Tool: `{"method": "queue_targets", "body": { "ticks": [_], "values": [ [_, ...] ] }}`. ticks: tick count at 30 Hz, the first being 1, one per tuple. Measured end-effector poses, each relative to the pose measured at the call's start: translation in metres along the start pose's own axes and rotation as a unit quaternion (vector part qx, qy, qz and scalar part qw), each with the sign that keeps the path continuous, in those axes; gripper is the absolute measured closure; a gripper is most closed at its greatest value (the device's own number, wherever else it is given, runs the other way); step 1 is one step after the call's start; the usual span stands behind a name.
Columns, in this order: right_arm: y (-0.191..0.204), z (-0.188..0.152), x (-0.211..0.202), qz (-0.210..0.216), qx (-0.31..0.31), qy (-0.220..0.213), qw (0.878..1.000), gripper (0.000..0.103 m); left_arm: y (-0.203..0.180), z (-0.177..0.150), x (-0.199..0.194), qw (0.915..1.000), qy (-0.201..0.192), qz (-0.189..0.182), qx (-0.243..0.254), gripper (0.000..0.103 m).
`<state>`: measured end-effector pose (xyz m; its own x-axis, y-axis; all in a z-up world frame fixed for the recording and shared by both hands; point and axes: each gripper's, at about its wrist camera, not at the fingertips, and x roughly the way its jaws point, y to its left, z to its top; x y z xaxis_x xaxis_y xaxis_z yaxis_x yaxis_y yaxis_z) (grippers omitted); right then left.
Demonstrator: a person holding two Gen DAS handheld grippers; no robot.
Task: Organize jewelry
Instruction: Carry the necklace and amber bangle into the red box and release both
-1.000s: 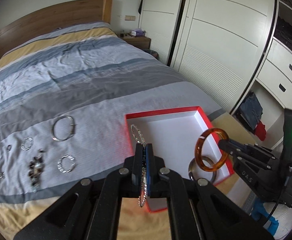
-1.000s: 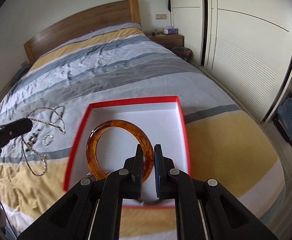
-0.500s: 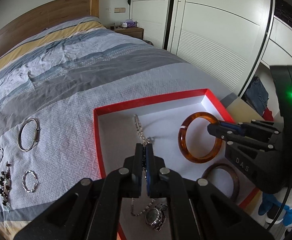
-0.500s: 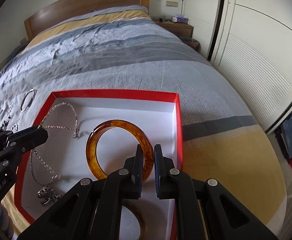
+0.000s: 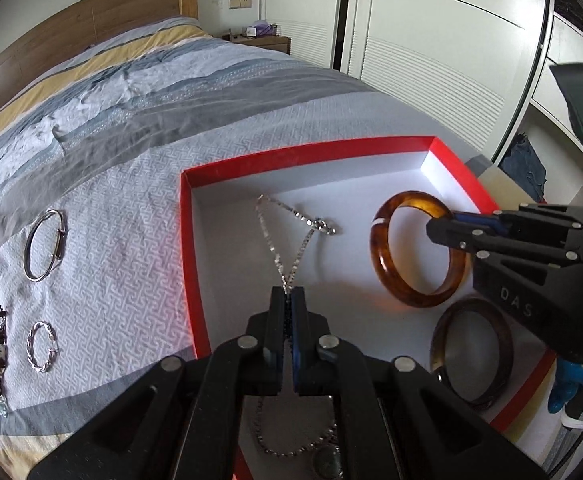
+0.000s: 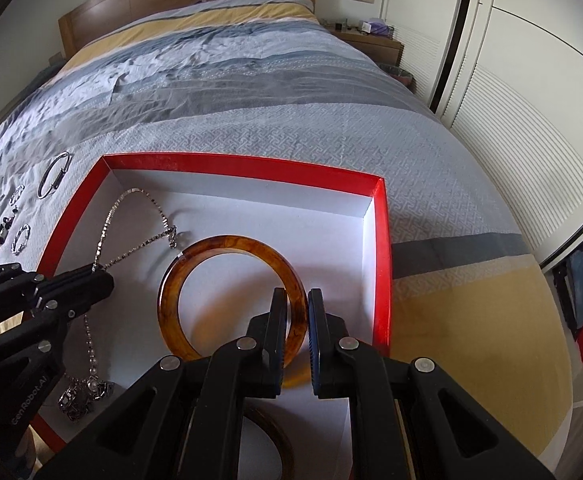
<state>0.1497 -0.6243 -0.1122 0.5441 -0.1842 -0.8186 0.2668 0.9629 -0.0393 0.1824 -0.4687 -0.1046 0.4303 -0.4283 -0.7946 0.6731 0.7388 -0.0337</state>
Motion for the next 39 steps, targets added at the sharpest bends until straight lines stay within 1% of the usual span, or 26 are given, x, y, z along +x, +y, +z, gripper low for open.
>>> {"method": "queue_targets", "body": {
  "ticks": [6,17,23,29,31,32,34,35,36,39],
  "values": [
    [0.008,-0.001,0.003,-0.005,-0.012,0.001,1.000,0.092,0.001,-0.003,0.002,1.0000,-0.001,-0.003,0.004,0.101],
    [0.008,-0.001,0.002,-0.006,-0.019,-0.002,1.000,0.091,0.001,-0.004,0.001,1.0000,-0.003,-0.003,0.000,0.100],
    [0.010,-0.002,-0.001,-0.002,-0.021,-0.002,1.000,0.083,0.001,-0.004,0.000,1.0000,-0.002,-0.003,-0.002,0.099],
    [0.009,-0.002,-0.008,-0.004,-0.013,-0.008,1.000,0.080,-0.001,-0.006,-0.002,1.0000,0.000,-0.005,0.002,0.098],
    [0.008,-0.002,-0.015,-0.003,-0.010,-0.013,1.000,0.079,-0.001,-0.006,-0.004,0.9999,0.003,-0.011,0.000,0.096],
    [0.007,-0.002,-0.017,-0.004,-0.010,-0.014,1.000,0.079,-0.002,-0.006,-0.006,0.9999,0.003,-0.013,-0.001,0.093],
    [0.007,-0.001,-0.027,-0.007,-0.009,-0.019,1.000,0.077,-0.001,-0.006,-0.014,0.9998,0.000,-0.018,-0.006,0.084],
    [0.007,-0.001,-0.033,-0.010,-0.008,-0.022,1.000,0.076,0.000,-0.006,-0.017,0.9997,-0.002,-0.021,-0.009,0.077],
    [0.007,0.000,-0.040,-0.012,-0.006,-0.025,1.000,0.075,0.000,-0.005,-0.023,0.9996,-0.006,-0.025,-0.012,0.072],
    [0.008,-0.002,-0.065,-0.020,0.000,-0.033,0.999,0.074,0.000,-0.002,-0.042,0.9992,-0.018,-0.034,-0.013,0.070]
  ]
}}
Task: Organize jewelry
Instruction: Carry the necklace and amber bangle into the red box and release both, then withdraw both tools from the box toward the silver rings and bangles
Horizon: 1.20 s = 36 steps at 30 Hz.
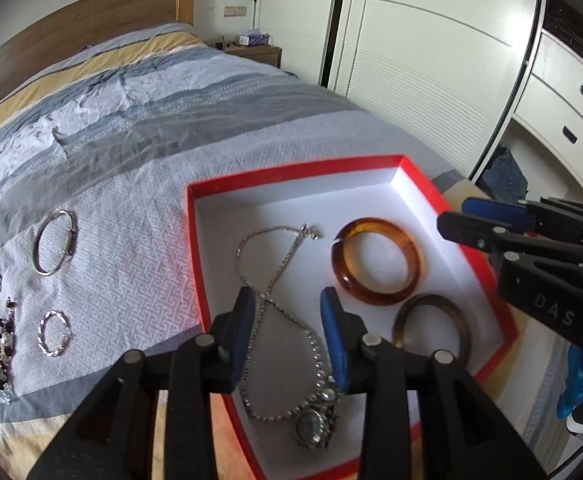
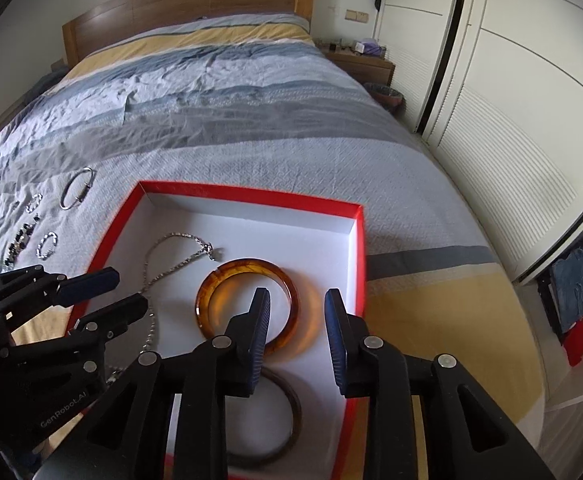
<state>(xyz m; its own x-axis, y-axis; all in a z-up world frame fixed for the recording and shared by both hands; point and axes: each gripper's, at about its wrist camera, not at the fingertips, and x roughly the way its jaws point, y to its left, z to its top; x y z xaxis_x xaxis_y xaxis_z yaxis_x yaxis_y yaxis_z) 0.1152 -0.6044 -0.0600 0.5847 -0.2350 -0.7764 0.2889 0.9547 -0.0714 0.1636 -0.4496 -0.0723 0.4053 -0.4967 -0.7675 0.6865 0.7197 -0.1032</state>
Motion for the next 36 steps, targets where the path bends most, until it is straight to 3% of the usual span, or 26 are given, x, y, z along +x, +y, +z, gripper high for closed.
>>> {"method": "queue_targets", "body": {
  "ticks": [10,14,21,28,36],
  "values": [
    [0.007,-0.007,-0.113,-0.013,0.027,-0.040,0.999,0.072,0.017,0.006,-0.112,0.9981,-0.057,-0.007,-0.021,0.069],
    [0.025,-0.012,-0.169,0.000,0.035,-0.069,0.997,0.066,0.032,-0.001,-0.173,0.9961,-0.083,0.014,-0.027,0.069],
    [0.083,-0.029,-0.251,0.041,0.019,-0.107,0.993,0.066,0.070,-0.033,-0.276,0.9895,-0.122,0.069,-0.032,0.068],
    [0.138,-0.042,-0.296,0.081,0.009,-0.133,0.988,0.066,0.136,-0.078,-0.344,0.9797,-0.138,0.132,-0.060,0.068],
    [0.190,-0.042,-0.312,0.109,-0.010,-0.144,0.984,0.066,0.217,-0.122,-0.382,0.9660,-0.136,0.194,-0.104,0.065]
  ]
}}
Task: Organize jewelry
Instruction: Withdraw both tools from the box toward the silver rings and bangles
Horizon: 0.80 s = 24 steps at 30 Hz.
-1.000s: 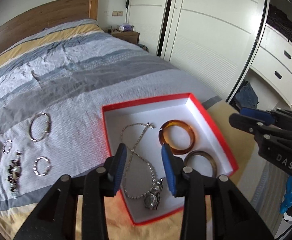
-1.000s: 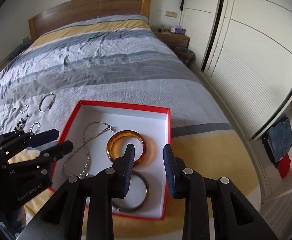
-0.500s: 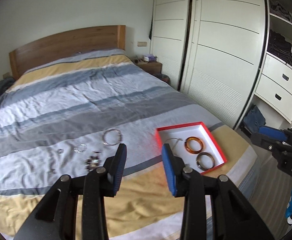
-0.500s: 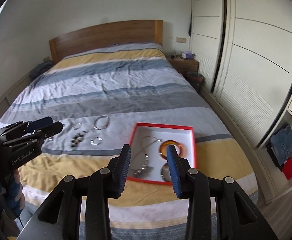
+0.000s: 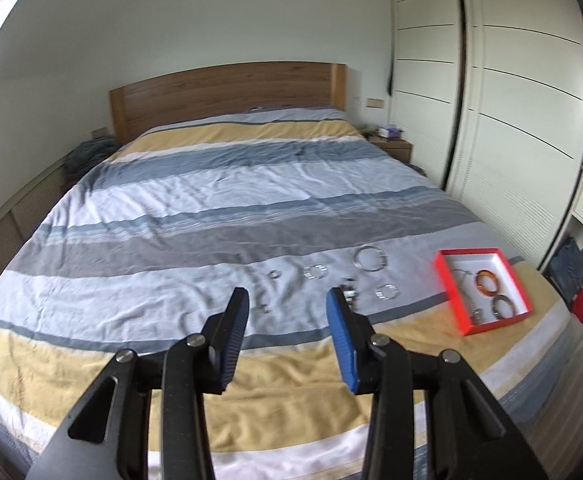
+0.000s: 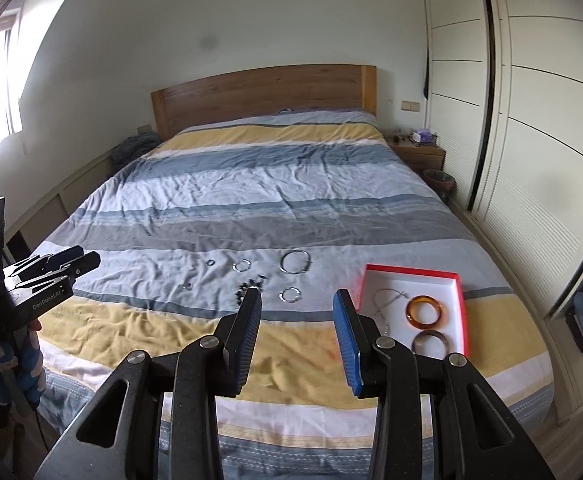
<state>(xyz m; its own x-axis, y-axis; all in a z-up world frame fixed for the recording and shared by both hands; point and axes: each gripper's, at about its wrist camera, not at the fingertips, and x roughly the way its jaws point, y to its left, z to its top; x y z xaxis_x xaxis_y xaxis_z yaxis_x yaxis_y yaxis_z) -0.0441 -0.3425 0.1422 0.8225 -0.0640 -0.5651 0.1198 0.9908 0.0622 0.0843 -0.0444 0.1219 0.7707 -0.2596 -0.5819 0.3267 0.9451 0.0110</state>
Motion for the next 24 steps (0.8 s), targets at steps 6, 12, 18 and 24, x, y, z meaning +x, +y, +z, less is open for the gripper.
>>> {"method": "queue_targets", "body": {
  "ticks": [6,12,18,24],
  "values": [
    [0.017,-0.002,0.039,0.019,-0.002,0.019,1.000,0.065,0.039,-0.021,0.026,0.9991,0.019,0.029,-0.022,0.065],
    [0.024,-0.013,0.106,0.028,0.000,0.061,0.998,0.065,0.044,-0.043,0.078,0.9976,0.054,0.020,-0.037,0.065],
    [0.020,-0.033,0.180,0.032,0.002,0.106,0.994,0.065,0.020,-0.054,0.137,0.9958,0.082,-0.014,-0.039,0.065],
    [0.005,-0.049,0.237,0.030,0.014,0.137,0.990,0.065,0.011,-0.059,0.185,0.9934,0.099,-0.009,-0.057,0.064]
  ]
}}
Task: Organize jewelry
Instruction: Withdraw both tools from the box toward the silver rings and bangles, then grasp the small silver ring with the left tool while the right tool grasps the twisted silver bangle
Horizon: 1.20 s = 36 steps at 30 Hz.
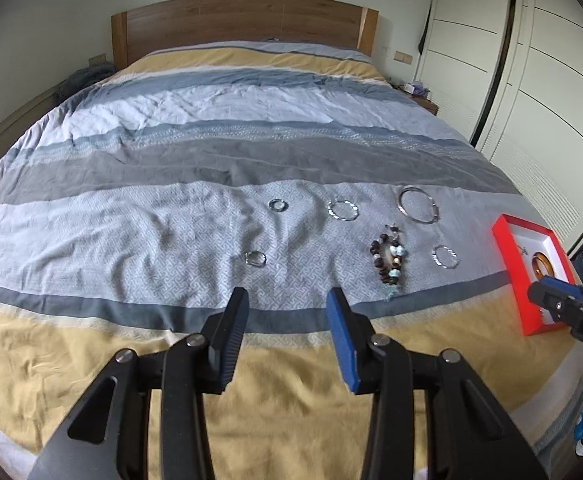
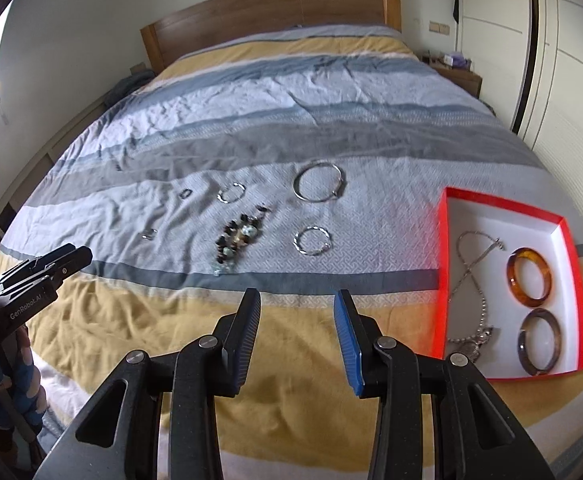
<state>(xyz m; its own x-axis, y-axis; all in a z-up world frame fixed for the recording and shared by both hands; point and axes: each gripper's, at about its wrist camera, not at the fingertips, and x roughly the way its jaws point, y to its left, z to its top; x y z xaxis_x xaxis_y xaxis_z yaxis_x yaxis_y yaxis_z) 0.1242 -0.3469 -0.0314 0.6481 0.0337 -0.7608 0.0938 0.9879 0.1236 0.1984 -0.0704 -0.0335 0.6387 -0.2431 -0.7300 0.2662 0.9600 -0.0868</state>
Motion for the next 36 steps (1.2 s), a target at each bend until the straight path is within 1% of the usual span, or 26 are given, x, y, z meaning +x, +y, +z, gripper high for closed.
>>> {"method": "queue_targets", "body": {
  "ticks": [3,6,8,12,17,25,31,36],
  "values": [
    [-0.005,0.002,0.020,0.002,0.000,0.008,1.000,0.065,0.009,0.001,0.018,0.9999,0.007,0.008,-0.008,0.064],
    [-0.001,0.005,0.038,0.012,-0.001,0.014,1.000,0.064,0.021,0.001,0.033,0.9997,0.011,0.015,-0.014,0.065],
    [0.005,0.008,0.048,0.021,0.000,0.015,1.000,0.060,0.029,0.003,0.041,0.9995,0.015,0.017,-0.022,0.065],
    [0.018,0.012,0.067,0.038,0.005,0.014,0.999,0.058,0.040,0.007,0.055,0.9993,0.017,0.019,-0.026,0.065],
    [0.020,0.016,0.084,0.032,0.009,0.013,0.999,0.058,0.043,0.014,0.068,0.9996,0.013,0.011,-0.022,0.065],
    [-0.002,0.023,0.104,0.006,0.028,0.011,1.000,0.057,0.041,0.020,0.089,0.9997,0.011,-0.006,-0.021,0.065],
    [-0.012,0.029,0.115,-0.002,0.028,0.008,1.000,0.055,0.036,0.018,0.104,0.9997,0.018,-0.010,-0.015,0.065],
    [-0.012,0.031,0.127,-0.005,0.020,0.012,1.000,0.055,0.039,0.014,0.114,0.9993,0.028,-0.013,-0.023,0.065]
  ]
}}
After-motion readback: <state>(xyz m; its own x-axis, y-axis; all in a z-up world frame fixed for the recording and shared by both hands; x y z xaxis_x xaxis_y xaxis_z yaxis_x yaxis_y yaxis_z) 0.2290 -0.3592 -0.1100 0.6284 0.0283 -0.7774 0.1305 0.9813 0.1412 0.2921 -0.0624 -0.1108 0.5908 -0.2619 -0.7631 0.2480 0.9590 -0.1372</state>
